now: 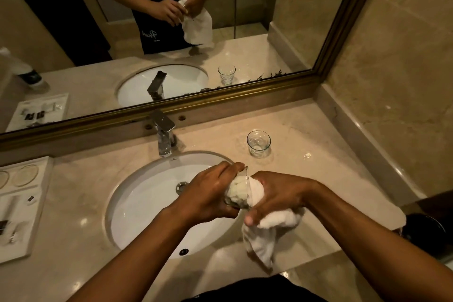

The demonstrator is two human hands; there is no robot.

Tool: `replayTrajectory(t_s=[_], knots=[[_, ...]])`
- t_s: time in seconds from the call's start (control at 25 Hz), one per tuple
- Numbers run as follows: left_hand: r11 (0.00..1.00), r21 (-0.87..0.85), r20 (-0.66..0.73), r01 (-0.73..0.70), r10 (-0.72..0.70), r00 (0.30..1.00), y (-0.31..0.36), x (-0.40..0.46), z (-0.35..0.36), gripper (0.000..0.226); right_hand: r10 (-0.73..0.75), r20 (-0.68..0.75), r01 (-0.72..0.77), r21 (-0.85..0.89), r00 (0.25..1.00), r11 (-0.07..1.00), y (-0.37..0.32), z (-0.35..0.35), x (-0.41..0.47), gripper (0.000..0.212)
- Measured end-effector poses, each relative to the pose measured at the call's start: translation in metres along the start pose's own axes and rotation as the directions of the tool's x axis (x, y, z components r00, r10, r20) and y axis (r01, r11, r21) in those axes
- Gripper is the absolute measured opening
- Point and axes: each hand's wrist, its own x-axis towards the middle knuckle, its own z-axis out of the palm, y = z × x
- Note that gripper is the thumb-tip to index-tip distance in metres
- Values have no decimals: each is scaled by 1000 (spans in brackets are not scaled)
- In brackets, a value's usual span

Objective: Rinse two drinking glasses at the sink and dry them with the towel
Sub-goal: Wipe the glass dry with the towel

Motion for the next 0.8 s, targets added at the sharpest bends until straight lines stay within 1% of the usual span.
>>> replayTrajectory(t_s=[0.04, 0.08, 0.12, 0.16, 0.24, 0.32, 0.36, 0.44, 0.52, 0.56, 0.6, 0.64, 0.68, 0.72, 0.76, 0.8], knots=[[999, -30, 17, 18, -17, 1000, 1, -2, 1, 96, -7, -85, 2, -53, 996, 999, 2, 6, 4, 49], [997, -66, 40, 40, -38, 998, 1, -5, 2, 95, -2, -133, -10, -91, 991, 996, 5, 13, 7, 63], [994, -96, 64, 61, -55, 996, 2, -8, 3, 94, 6, -145, -27, -145, 989, 989, 8, 19, 10, 73], [990, -120, 88, 78, -68, 994, 3, -11, 3, 91, 16, -137, -46, -216, 990, 975, 10, 24, 13, 79], [971, -214, 121, 106, -81, 989, 5, -15, 4, 82, 57, -103, -90, -345, 993, 934, 9, 27, 15, 81], [913, -376, 175, 157, -96, 980, 8, -13, 5, 70, 89, -65, -108, -425, 994, 899, 7, 24, 13, 73], [871, -447, 225, 203, -110, 968, 8, -12, 6, 66, 68, -51, -84, -451, 996, 889, 6, 22, 13, 64], [788, -536, 343, 303, -124, 931, 3, -6, 6, 60, 13, -40, -31, -502, 999, 864, 5, 22, 13, 49], [686, -598, 477, 415, -111, 872, -5, 1, 5, 54, -62, -83, 11, -514, 995, 858, 7, 25, 14, 35], [625, -625, 525, 468, -107, 845, -9, 4, 3, 52, -101, -127, 31, -465, 987, 885, 8, 25, 14, 29], [557, -667, 526, 495, -119, 842, -11, 6, 2, 51, -126, -181, 54, -359, 975, 932, 10, 25, 14, 24], [473, -730, 480, 494, -161, 862, -12, 8, 1, 49, -126, -239, 74, -216, 963, 974, 13, 22, 13, 19], [373, -806, 395, 459, -239, 887, -11, 10, 2, 46, -109, -299, 95, -61, 948, 994, 15, 19, 13, 16], [283, -873, 298, 396, -332, 895, -8, 12, 2, 43, -80, -360, 114, 75, 930, 991, 15, 16, 12, 17], [244, -915, 201, 322, -416, 887, -3, 15, 4, 41, -47, -422, 137, 186, 906, 973, 17, 16, 15, 19], [275, -928, 96, 253, -477, 874, 4, 18, 6, 40, -7, -461, 156, 286, 887, 946, 18, 17, 18, 22]])
